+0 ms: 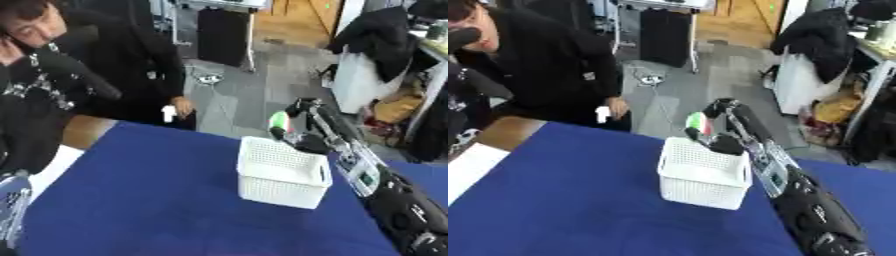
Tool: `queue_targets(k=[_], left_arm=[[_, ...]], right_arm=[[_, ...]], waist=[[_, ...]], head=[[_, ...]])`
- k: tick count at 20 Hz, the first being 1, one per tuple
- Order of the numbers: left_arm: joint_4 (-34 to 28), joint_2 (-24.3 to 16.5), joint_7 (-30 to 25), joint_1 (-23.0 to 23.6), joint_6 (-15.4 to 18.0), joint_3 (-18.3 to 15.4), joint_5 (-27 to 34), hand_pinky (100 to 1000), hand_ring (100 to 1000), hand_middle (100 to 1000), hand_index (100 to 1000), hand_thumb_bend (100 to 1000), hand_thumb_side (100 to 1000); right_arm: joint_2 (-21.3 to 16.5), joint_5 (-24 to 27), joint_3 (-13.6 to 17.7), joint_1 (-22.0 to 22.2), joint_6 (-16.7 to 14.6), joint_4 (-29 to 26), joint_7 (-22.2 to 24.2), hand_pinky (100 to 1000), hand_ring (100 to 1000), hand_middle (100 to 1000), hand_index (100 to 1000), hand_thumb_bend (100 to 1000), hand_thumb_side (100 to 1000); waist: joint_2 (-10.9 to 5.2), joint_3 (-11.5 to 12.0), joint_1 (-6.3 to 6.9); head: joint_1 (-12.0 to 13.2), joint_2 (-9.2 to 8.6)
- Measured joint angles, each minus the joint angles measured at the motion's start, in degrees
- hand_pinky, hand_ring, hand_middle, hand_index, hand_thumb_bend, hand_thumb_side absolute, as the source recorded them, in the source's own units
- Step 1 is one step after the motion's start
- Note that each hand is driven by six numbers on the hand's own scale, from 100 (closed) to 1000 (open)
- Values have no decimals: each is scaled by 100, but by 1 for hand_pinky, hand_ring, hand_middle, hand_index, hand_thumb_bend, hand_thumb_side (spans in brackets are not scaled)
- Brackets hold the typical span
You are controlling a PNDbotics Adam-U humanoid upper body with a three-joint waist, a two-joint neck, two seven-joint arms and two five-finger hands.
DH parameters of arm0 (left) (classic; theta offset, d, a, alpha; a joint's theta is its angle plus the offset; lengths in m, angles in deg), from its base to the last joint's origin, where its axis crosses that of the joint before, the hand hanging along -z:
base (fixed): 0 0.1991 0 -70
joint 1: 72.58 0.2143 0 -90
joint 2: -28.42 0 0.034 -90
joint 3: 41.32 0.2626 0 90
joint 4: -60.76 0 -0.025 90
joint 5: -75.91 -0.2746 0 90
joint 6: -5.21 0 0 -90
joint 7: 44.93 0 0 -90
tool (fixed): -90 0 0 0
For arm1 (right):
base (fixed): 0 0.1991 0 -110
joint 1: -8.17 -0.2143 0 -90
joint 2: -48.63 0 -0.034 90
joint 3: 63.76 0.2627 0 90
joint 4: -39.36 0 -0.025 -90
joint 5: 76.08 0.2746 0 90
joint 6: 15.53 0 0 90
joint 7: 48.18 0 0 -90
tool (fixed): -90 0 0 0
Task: Pick up objects on the table and place them in the box.
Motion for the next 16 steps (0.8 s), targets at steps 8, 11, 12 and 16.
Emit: queue_targets(k=[8,11,12,16], left_arm=[[0,0,0,0,0,0,0,612,587,725,671,139,853],[0,0,0,0,0,0,0,612,587,725,671,139,853],[0,0,0,0,0,0,1,612,588,726,671,139,853],[0,0,1,0,0,0,11,612,588,726,671,139,853]], right_arm=[[2,-53,82,0,-276,70,192,720,754,799,794,645,1000],[2,-30,82,0,-285,71,200,716,751,797,793,638,1000],[2,-30,82,0,-284,71,199,715,749,797,791,633,1000],[2,-30,82,0,-277,70,187,687,731,791,788,662,1000]], waist=[[0,0,-2],[0,0,-2],[0,0,-2],[0,0,-2]], head=[[47,0],[50,0],[51,0],[51,-5]])
